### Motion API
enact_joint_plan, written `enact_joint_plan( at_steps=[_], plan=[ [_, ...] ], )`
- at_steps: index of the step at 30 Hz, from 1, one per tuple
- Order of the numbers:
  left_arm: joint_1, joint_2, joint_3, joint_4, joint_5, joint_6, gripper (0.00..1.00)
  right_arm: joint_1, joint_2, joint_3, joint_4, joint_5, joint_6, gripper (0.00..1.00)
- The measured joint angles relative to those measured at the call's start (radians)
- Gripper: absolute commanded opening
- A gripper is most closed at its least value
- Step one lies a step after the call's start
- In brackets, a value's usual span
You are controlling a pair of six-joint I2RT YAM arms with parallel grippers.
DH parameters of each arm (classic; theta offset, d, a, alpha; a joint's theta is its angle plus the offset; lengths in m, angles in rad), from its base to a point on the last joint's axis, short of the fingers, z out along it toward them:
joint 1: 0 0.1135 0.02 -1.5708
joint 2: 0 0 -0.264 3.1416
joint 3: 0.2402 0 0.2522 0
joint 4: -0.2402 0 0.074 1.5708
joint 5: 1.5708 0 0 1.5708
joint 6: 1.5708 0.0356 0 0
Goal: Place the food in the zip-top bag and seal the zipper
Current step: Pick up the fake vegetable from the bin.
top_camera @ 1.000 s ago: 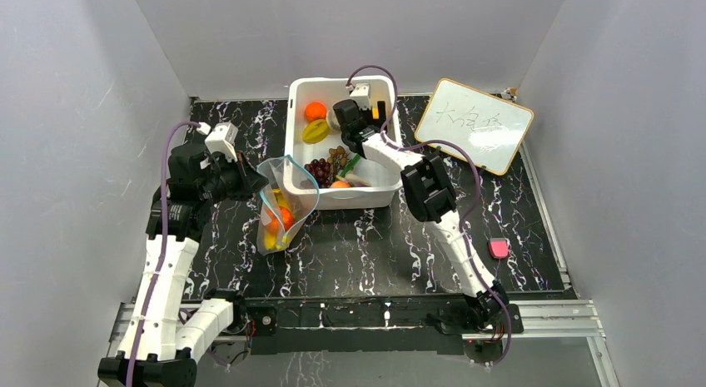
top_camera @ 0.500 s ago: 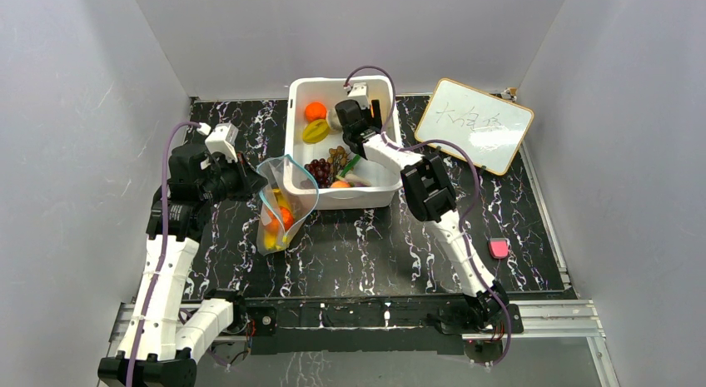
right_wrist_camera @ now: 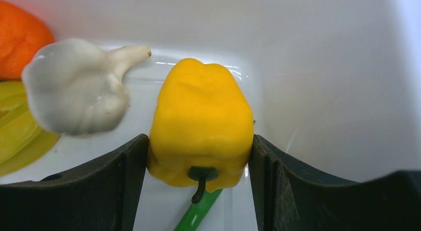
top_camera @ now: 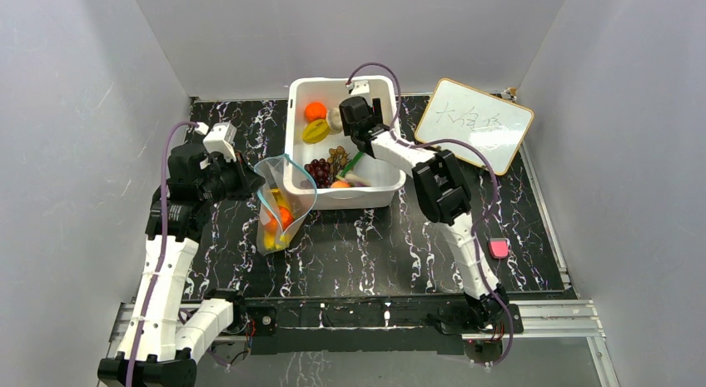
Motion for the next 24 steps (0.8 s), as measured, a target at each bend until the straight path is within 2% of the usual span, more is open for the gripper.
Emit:
enact_joint_plan(
  at_steps=[12,24],
  plan=[
    [0.000,0.003,0.034,0.001,0.013,-0.056,0.00,0.001,-0.334,-0.214,-0.088,-0.148,0.039,0.37],
    [0.000,0.025,0.058,0.026,0.042,-0.116,0.00,0.006,-0.726,-0.433,-0.242,-0.423,0.143,0.36]
  ],
)
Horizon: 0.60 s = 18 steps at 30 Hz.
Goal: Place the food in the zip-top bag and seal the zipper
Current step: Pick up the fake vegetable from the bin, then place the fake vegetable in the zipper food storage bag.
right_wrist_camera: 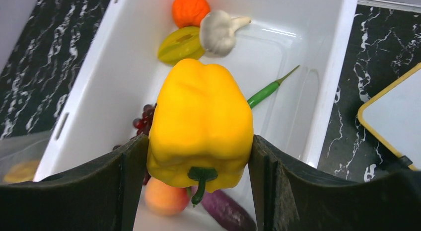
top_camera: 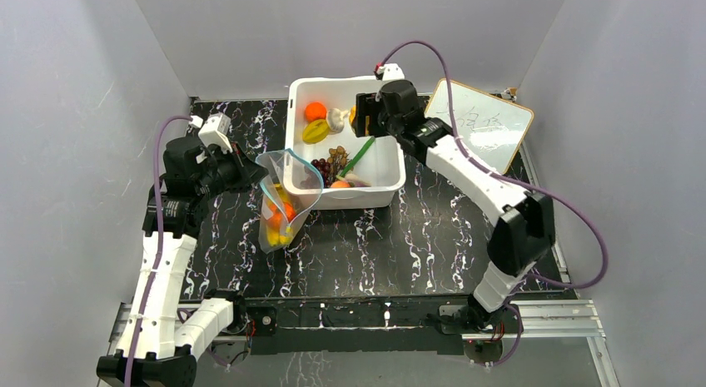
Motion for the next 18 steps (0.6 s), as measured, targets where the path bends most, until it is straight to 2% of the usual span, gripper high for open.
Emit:
enact_joint_plan(
  at_steps=[11,18],
  plan=[
    [0.000,-0.005,-0.017,0.047,0.040,-0.060,0.00,0.063,-0.315,-0.156,-0.038,-0.206,0.124,0.35],
    [0.000,-0.002,-0.046,0.098,0.110,-0.142,0.00,0.186,-0.397,-0.230,0.012,-0.267,0.241,0.33]
  ],
)
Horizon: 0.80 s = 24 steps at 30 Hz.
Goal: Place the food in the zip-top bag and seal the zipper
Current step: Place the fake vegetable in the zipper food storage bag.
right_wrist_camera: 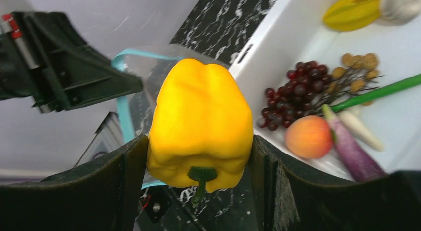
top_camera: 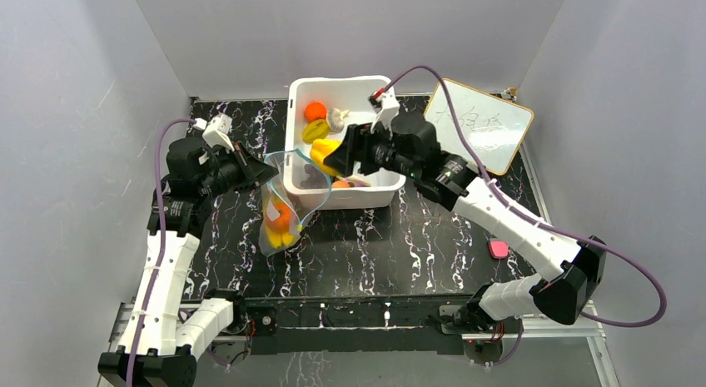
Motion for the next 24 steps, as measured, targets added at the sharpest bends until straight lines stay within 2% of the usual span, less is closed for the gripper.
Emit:
enact_joint_plan(
  at_steps=[9,22,24],
  plan=[
    [-0.003,0.003,-0.021,0.021,0.048,-0.068,0.00,0.188,0.038,-0.006,0.045,0.022,0.061,0.34],
    [-0.017,-0.009,-0.049,0.040,0.082,-0.103,0.00,0.210,0.226,0.038,0.032,0.079,0.056,0.43],
    [-0.019,-0.010,-0.056,0.043,0.085,-0.106,0.00,0.212,0.247,0.059,0.024,0.079,0.052,0.49]
  ],
)
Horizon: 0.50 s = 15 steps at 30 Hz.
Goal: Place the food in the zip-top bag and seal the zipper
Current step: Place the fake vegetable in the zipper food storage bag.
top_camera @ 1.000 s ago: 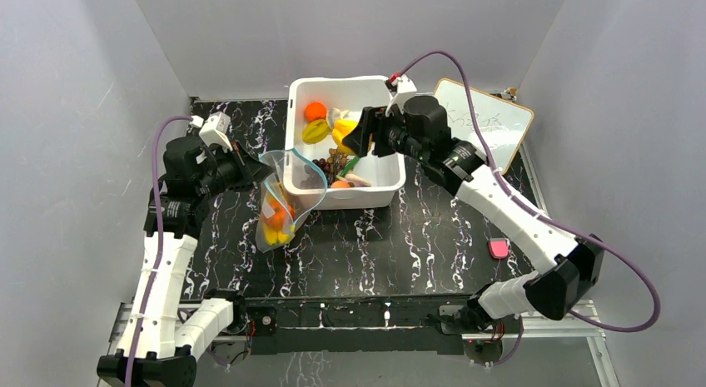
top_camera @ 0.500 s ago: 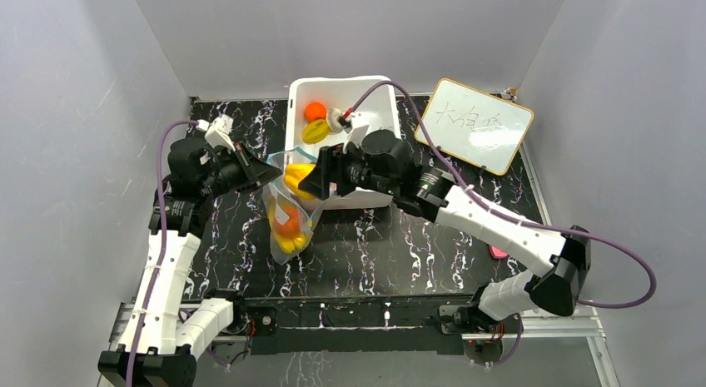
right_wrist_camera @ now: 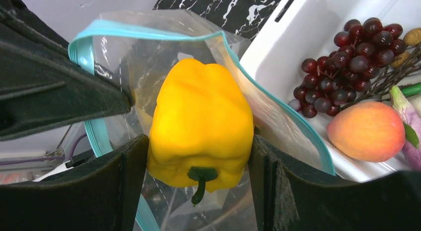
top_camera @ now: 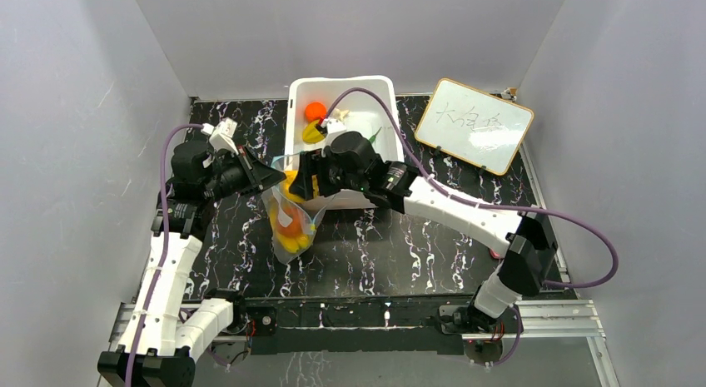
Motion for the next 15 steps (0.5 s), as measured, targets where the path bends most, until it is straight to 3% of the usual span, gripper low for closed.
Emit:
enact_joint_plan(
  at_steps=[8,15],
  plan=[
    [-0.006,-0.001,-0.008,0.016,0.004,-0.002,0.00,0.001,0.048,0.057,-0.027,0.015,-0.019,0.76],
    [-0.008,-0.011,-0.021,0.013,-0.011,0.003,0.00,0.001,0.048,0.113,-0.093,0.030,-0.026,0.84]
  ],
)
